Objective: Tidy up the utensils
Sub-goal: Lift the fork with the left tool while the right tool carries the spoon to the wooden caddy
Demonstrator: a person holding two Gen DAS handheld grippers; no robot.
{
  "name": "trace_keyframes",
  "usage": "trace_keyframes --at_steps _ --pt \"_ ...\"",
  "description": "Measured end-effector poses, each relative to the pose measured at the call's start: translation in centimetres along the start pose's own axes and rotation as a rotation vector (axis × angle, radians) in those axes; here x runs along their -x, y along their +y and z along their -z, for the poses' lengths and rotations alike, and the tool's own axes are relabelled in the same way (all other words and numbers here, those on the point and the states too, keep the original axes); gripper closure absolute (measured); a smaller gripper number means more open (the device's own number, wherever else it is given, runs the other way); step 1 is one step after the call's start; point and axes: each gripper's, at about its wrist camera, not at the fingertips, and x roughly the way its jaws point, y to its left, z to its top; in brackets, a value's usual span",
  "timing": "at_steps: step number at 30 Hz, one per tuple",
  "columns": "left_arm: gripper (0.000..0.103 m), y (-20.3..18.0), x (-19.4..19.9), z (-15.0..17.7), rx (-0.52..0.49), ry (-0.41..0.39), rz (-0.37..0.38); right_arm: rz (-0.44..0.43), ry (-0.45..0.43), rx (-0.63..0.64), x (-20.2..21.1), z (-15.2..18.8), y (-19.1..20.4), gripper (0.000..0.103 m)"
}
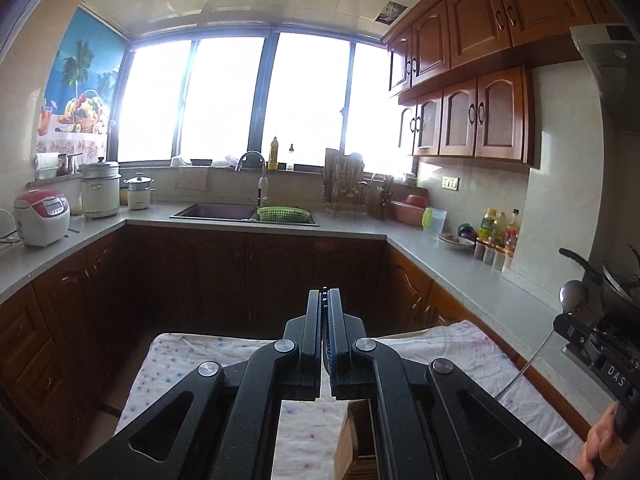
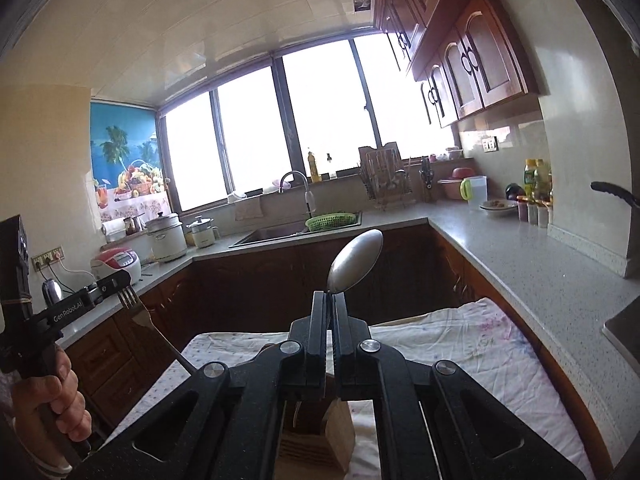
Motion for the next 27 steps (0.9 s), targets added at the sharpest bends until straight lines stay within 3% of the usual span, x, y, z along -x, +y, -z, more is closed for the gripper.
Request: trace_keyframes --at_steps 10,15,21,27 --pt "0.102 -4.9 -8.7 5.8 -0.101 0.136 0.007 0.003 0.130 0.060 -6.3 6.4 0.1 0.101" --pt "0.101 -5.3 -11.8 6.3 -0.111 0.175 0.033 -0.035 0.215 0.044 -7.8 8.6 -0.3 0.101" --pt "0.101 -3.9 -11.5 5.1 -0.107 0.180 0.037 -0.036 0.225 0.037 -8.1 8.5 -0.6 0.101" --pt "0.100 -1.1 -8.7 5.0 -0.086 0.184 0.040 -0.037 0.236 0.029 -8.3 8.2 -0.6 0.100"
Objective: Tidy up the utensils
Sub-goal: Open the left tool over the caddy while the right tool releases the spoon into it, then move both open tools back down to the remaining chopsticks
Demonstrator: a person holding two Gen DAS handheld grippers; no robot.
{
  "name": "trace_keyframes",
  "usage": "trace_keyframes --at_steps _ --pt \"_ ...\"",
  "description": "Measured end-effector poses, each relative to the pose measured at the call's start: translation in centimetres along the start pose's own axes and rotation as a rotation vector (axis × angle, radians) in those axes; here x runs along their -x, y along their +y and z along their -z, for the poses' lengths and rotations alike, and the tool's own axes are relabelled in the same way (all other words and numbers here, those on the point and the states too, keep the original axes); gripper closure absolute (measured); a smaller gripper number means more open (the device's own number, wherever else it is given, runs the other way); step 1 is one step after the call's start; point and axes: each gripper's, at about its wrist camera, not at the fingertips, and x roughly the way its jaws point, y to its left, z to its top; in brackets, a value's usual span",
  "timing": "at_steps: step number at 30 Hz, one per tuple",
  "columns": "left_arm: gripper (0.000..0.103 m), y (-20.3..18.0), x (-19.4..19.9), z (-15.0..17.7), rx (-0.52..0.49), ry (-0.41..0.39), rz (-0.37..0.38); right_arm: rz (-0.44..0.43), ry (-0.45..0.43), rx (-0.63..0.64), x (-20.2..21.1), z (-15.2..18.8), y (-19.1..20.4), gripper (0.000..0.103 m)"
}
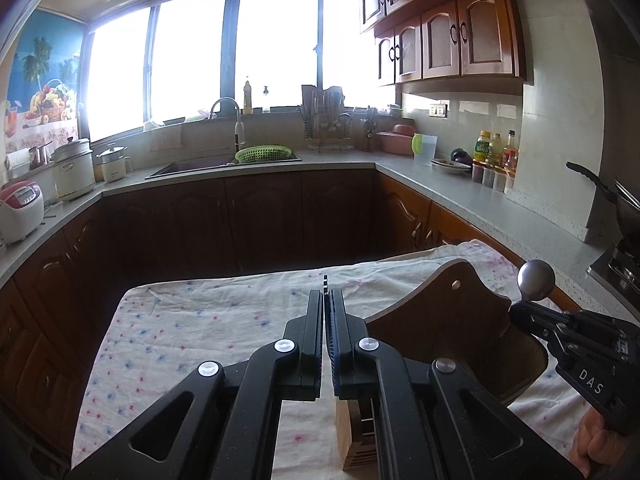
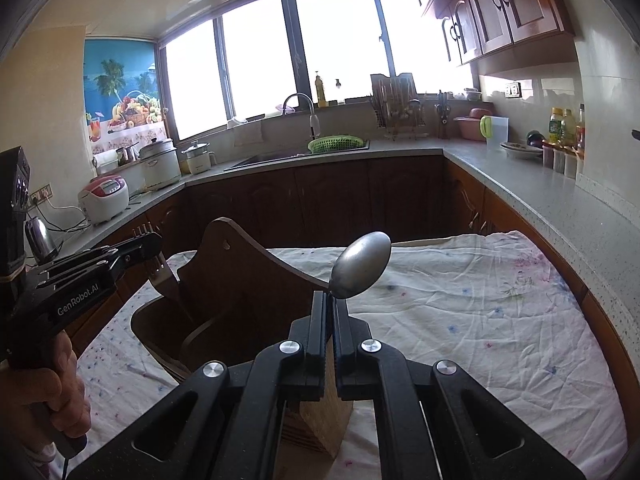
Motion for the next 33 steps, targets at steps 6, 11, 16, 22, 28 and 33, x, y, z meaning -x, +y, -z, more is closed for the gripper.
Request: trace_keyframes --at_steps 6,11,16,22,28,33 --pt "0.054 0.6 2.5 -0.2 0.037 -0.034 -0.019 -0.009 0.013 -0.055 1.2 -0.2 -0.6 0.087" --pt "0.030 1.4 5.6 0.7 0.065 -0.066 -0.044 -0.020 -0.036 -0.140 4.2 -0.1 -2.0 0.058" --pt "0.022 1.9 9.0 3.0 0.106 -0.063 -0.041 -0.037 -0.099 -0.192 7.8 0.8 -2.8 0.025" --pt "0.015 2.3 13.6 6.9 0.165 -0.026 -0.023 -0.062 -0.101 -0.235 11.6 3.3 -2.6 0.010" --pt "0.014 2.8 17.9 10.6 0.229 0.027 -0.021 -0.047 -0.081 -0.239 15.2 7.0 -2.0 0.005" --pt "0.014 3.0 20.2 13.0 0.283 0.085 -0.010 -0.014 -0.064 -0.226 17.8 9.7 -1.4 0.005"
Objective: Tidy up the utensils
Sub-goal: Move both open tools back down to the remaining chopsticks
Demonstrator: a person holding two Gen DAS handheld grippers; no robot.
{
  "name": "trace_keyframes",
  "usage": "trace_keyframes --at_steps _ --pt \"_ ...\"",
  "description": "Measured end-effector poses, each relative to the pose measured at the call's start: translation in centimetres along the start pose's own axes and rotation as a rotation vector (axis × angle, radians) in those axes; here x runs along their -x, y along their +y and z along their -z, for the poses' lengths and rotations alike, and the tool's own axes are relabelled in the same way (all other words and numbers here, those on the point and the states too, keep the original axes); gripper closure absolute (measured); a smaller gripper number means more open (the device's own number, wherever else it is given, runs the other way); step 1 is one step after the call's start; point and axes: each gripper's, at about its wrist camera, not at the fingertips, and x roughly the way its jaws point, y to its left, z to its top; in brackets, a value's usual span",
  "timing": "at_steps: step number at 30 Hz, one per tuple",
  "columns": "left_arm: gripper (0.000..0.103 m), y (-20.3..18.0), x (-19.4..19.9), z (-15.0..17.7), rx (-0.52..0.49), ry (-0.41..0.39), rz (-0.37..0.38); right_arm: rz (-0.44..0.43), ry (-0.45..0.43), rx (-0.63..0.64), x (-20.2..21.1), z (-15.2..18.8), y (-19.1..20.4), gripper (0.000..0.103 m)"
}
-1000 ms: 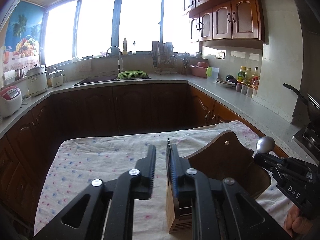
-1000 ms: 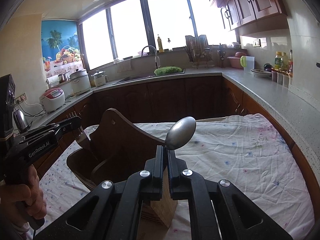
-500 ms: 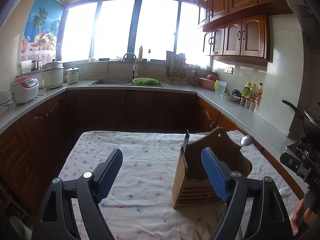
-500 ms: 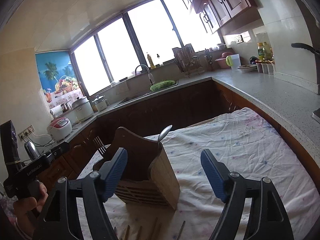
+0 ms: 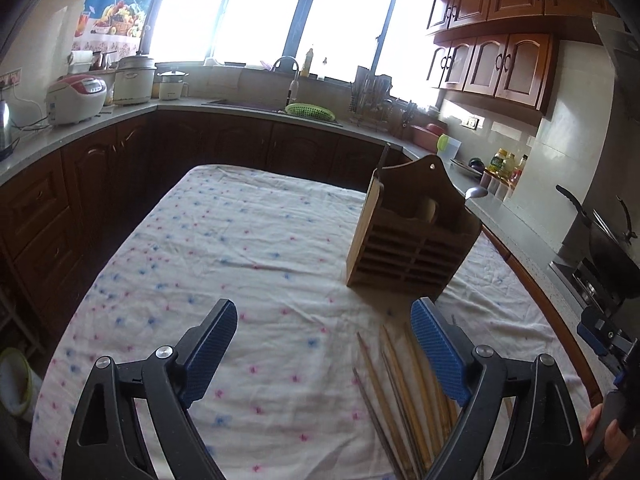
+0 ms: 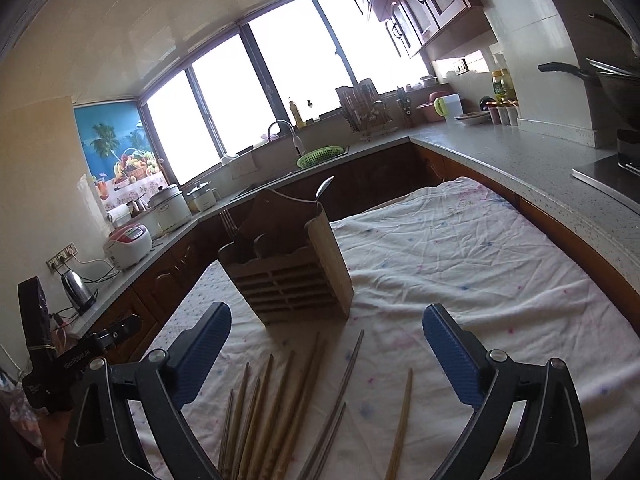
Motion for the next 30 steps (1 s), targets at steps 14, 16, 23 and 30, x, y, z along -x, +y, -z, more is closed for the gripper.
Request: trace_keyframes --at_steps 14,16,23,30 --pt "0.014 -0.9 1.2 2.3 0.015 0.094 0.003 0.077 0.101 -0.029 1.7 4.4 -1.4 0.005" --pt "0.014 -1.0 1.1 2.3 0.015 0.104 0.001 0.078 0.109 -0.033 1.6 4.5 -1.6 0.005" --pt "0.014 -1.4 -0.3 2.5 0.006 0.142 -0.003 0.076 0.135 -0.023 0.9 4.8 -1.7 0.005" --pt "0.015 -2.1 -2.7 1.9 -0.008 0.192 -0.007 0.081 0.188 -0.034 -0.9 4.8 -2.2 0.009"
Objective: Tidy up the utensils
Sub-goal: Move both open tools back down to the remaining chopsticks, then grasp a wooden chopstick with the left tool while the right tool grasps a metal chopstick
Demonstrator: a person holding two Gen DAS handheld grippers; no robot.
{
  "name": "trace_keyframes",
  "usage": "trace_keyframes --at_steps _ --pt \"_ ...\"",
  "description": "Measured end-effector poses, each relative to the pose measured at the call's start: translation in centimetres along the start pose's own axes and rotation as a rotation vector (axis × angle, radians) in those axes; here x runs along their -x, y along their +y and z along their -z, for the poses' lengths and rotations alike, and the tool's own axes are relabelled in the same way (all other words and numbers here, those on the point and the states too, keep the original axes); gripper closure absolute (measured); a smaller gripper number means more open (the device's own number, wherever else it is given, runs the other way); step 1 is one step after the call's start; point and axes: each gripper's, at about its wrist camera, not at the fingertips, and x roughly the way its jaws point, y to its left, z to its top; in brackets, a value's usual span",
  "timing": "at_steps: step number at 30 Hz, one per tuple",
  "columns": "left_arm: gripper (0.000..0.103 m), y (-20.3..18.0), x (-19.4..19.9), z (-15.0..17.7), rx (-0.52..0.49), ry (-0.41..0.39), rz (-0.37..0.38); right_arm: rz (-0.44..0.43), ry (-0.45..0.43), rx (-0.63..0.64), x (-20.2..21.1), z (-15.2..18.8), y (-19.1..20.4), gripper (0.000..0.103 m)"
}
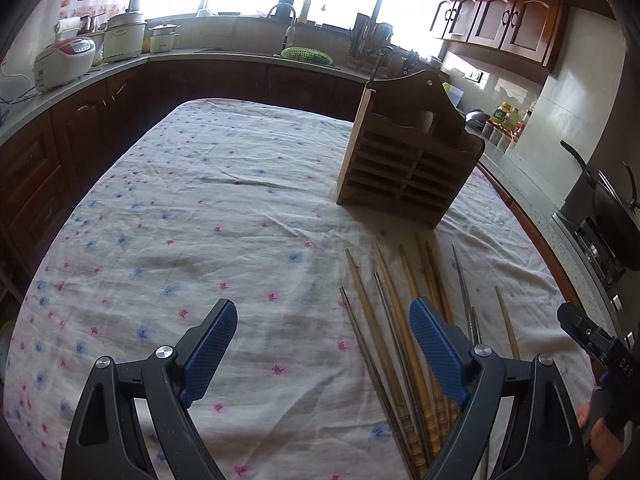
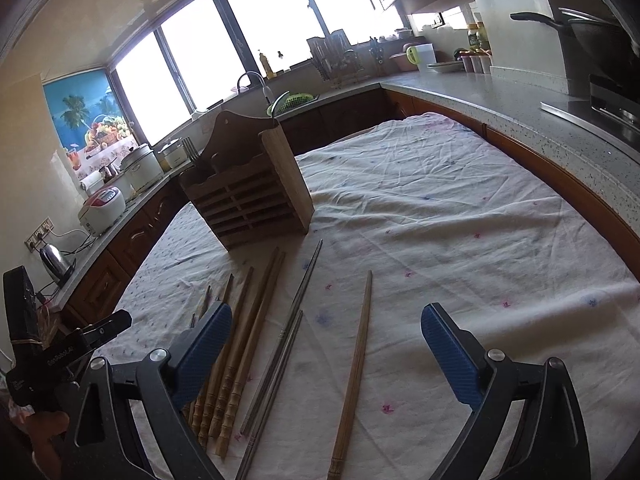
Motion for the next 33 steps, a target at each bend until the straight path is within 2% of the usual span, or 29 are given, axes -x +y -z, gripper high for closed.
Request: trace_keyframes --at_steps 3,7,15,17,20,26,29,30,32,33 --pt "0.018 -0.5 -1.4 -0.7 -0.012 0.034 0.001 0.002 0.015 0.010 -0.7 -0.5 0.2 0.015" --pt "0.028 -1.2 -3.4 -1.8 -0.023 0.092 0.030 -0.006 0.047 0.015 -2.2 -1.3 0.5 0.026" --pt "0.053 -2.1 -6.9 -3.8 -0.065 0.145 0.036 -0.008 0.119 0.027 -6.8 -3.5 1.2 0.042" --pt "0.066 -2.5 -8.0 -4.1 -0.076 0.169 0.040 -0.008 0.154 0.021 -8.5 -3.9 1.4 0.051" --pt "0.067 -2.8 -9.7 -4.5 -0.083 0.198 0.025 0.002 0.194 0.042 -10.7 -4.3 2.1 0.066" --pt "0.073 -3.0 -12.6 -4.9 -0.089 0.252 0.015 0.056 0.242 0.097 -14.3 -4.8 3.0 0.077" --pt "0.074 -3.5 -13.2 -5.0 -0.119 0.242 0.001 0.086 0.276 0.100 -15.8 -4.7 2.8 0.084" --pt "0.075 -3.7 -13.3 -4.9 -0.128 0.237 -0.008 0.094 0.271 0.107 -15.8 -4.8 2.8 0.085" --pt "0.089 -4.4 -13.5 -4.6 -0.169 0.223 -0.044 0.112 0.278 0.135 -16.0 -4.7 3.2 0.087" --pt "0.092 -4.7 -13.6 -4.5 -0.190 0.216 -0.058 0.126 0.276 0.150 -16.0 -4.6 3.4 0.088"
